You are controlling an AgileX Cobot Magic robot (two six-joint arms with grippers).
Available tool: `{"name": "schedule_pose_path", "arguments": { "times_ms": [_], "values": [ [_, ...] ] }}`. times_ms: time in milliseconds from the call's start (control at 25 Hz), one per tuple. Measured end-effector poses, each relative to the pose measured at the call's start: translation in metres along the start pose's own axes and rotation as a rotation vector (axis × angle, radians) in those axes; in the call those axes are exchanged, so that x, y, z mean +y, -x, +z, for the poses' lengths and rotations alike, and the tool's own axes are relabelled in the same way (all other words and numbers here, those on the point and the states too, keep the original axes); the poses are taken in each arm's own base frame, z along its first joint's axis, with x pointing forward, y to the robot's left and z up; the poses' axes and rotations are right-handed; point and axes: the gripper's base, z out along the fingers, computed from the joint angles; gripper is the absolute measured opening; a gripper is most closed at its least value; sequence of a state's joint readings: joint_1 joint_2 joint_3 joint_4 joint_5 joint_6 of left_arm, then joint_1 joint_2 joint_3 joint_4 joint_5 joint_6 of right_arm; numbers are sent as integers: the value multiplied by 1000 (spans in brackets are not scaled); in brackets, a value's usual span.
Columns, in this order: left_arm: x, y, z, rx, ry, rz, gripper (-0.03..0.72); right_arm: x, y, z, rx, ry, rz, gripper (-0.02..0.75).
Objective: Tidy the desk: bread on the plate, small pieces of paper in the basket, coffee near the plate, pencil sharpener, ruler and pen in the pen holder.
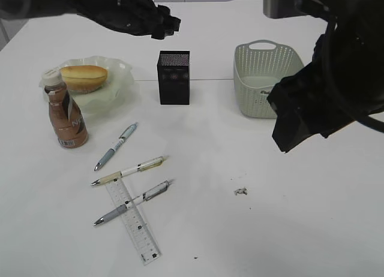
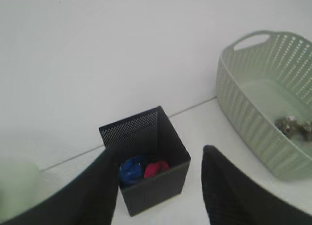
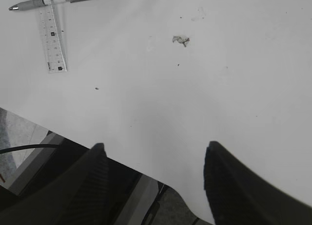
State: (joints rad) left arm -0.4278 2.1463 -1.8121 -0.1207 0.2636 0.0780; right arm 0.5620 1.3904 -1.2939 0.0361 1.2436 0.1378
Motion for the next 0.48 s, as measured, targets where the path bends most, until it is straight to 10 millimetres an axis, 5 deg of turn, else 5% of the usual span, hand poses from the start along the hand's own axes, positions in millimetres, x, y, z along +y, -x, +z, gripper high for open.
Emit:
{"name": "schedule_pose_path", "arguments": {
  "times_ms": [480],
  "values": [
    [-8,26,-98,361,-5,-149,403,0,0,0,0,0,0,457]
  ]
}}
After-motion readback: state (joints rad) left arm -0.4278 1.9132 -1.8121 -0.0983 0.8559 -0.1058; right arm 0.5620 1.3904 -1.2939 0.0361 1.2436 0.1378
